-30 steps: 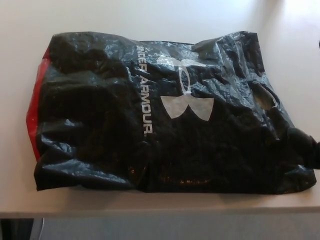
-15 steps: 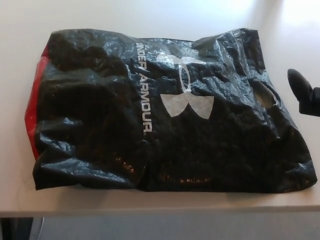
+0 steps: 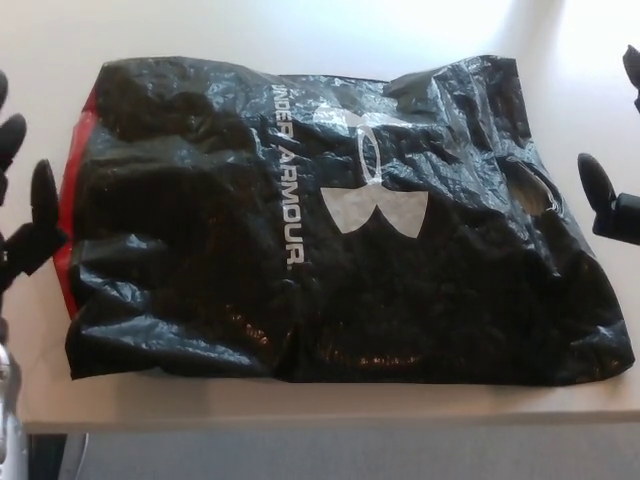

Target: A plastic bag is kept in the middle of the desk and the robot uses both its hands to grab the bag from the left and right and brings its hands close together to compress the bag

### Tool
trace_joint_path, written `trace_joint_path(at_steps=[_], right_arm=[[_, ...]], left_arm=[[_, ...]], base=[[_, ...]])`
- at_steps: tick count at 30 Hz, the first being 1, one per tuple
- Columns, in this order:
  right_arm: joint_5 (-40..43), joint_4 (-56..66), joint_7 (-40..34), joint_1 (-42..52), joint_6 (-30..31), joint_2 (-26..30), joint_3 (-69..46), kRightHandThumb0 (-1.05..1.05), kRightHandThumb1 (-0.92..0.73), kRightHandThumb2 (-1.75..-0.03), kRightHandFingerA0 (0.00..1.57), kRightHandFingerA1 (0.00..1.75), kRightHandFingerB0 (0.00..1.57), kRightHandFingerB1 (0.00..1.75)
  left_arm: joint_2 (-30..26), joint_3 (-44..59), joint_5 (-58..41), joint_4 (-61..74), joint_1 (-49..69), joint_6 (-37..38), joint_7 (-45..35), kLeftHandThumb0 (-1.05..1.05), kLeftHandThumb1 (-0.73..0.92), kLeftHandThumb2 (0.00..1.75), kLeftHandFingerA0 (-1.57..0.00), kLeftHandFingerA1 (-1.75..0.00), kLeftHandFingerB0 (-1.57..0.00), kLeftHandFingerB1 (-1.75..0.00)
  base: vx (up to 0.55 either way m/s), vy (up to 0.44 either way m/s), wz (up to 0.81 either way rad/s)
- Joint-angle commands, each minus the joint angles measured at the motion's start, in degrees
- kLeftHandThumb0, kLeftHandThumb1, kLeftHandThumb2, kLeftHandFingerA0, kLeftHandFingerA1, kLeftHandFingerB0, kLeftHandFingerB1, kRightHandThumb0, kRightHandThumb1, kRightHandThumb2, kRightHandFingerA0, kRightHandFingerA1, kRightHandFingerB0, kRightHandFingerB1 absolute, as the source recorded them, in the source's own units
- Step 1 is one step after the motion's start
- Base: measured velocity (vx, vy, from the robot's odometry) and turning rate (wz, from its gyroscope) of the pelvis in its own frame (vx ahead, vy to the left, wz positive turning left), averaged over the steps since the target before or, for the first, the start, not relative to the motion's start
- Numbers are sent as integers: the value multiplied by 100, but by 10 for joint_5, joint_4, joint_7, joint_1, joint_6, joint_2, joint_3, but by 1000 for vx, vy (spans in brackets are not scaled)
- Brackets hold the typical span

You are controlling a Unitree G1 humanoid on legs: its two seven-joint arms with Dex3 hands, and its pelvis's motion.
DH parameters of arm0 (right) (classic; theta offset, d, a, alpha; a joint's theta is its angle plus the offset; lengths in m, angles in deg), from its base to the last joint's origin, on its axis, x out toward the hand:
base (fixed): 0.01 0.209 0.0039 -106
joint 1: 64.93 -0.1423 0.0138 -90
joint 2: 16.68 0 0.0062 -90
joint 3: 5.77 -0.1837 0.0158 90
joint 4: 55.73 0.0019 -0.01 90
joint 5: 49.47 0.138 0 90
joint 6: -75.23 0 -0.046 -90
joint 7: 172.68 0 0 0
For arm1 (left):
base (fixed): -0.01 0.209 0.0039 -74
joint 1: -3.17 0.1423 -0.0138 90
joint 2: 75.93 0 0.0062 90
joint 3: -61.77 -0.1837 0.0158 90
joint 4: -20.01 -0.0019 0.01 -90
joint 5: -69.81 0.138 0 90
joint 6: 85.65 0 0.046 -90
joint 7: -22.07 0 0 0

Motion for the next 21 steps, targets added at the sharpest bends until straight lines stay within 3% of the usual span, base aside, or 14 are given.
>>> trace_joint_path(at_steps=[1, 2, 3, 5, 7, 9, 10, 14, 16, 17, 18, 19, 20, 21], right_arm=[[-26, -166, -94, -35, 33, -4, 11, -84, -63, -106, 1, 42, 0, 20], [-27, -187, -96, -33, 25, -1, 14, -92, -67, -107, 7, 35, 7, 15], [-24, -204, -92, -35, 24, 2, 15, -97, -69, -108, 9, 24, 8, 9], [-17, -223, -88, -36, 28, 1, 14, -97, -69, -108, 9, 24, 8, 8], [-18, -248, -100, -34, 15, 0, 20, -93, -67, -108, 8, 31, 7, 14], [-15, -266, -111, -38, -2, -1, 21, -93, -67, -107, 8, 34, 7, 15], [-17, -274, -118, -39, -9, -1, 24, -88, -65, -107, 8, 44, 1, 19], [-16, -310, -131, -44, -23, -7, 37, -92, -68, -109, 7, 40, 6, 15], [-12, -319, -135, -42, -29, -10, 40, -90, -67, -109, 6, 43, 4, 16], [-11, -323, -138, -36, -31, -17, 43, -93, -72, -112, 8, 37, 7, 15], [-12, -325, -140, -32, -33, -20, 47, -93, -75, -114, 8, 31, 7, 13], [-12, -330, -142, -29, -34, -23, 50, -98, -80, -118, 10, 25, 9, 8], [-11, -333, -143, -28, -34, -25, 51, -98, -80, -118, 10, 25, 9, 8], [-11, -337, -149, -25, -40, -29, 54, -97, -82, -119, 9, 24, 8, 9]], left_arm=[[19, -35, 23, -86, -31, -204, 43, -79, 82, 112, 0, -44, -12, -44], [26, -37, 16, -96, -36, -204, 38, -72, 92, 71, -9, -36, -15, -27], [32, -37, 8, -102, -40, -207, 36, -77, 76, 107, -6, -43, -10, -37], [40, -37, 3, -100, -38, -211, 43, -76, 74, 113, 0, -44, -15, -46], [49, -36, 7, -118, -37, -182, 60, -35, 52, 112, -3, -51, 0, -47], [53, -33, 1, -127, -41, -176, 62, -35, 51, 111, -2, -51, 0, -47], [59, -31, 0, -137, -45, -167, 68, -79, 92, 72, -15, -36, -21, -30], [74, -19, -17, -166, -53, -155, 70, -79, 92, 70, -16, -35, -22, -29], [78, -18, -22, -169, -53, -160, 65, -78, 92, 72, -16, -33, -21, -29], [81, -19, -25, -168, -53, -168, 60, -35, 54, 113, -1, -50, 0, -47], [84, -16, -33, -169, -54, -172, 53, -35, 54, 112, -2, -51, 0, -47], [88, -11, -45, -174, -58, -175, 41, -76, 91, 74, -9, -32, -14, -26], [87, -11, -47, -176, -59, -177, 34, -76, 91, 74, -9, -32, -14, -26], [86, -11, -51, -180, -59, -176, 18, -75, 78, 111, -7, -38, -7, -28]], base=[[0, 0, 0], [0, 0, 0], [0, 0, 0], [0, 0, 0], [0, 0, 0], [0, 0, 0], [0, 0, 0], [0, 0, 0], [0, 0, 0], [0, 0, 0], [0, 0, 0], [0, 0, 0], [0, 0, 0], [0, 0, 0]])
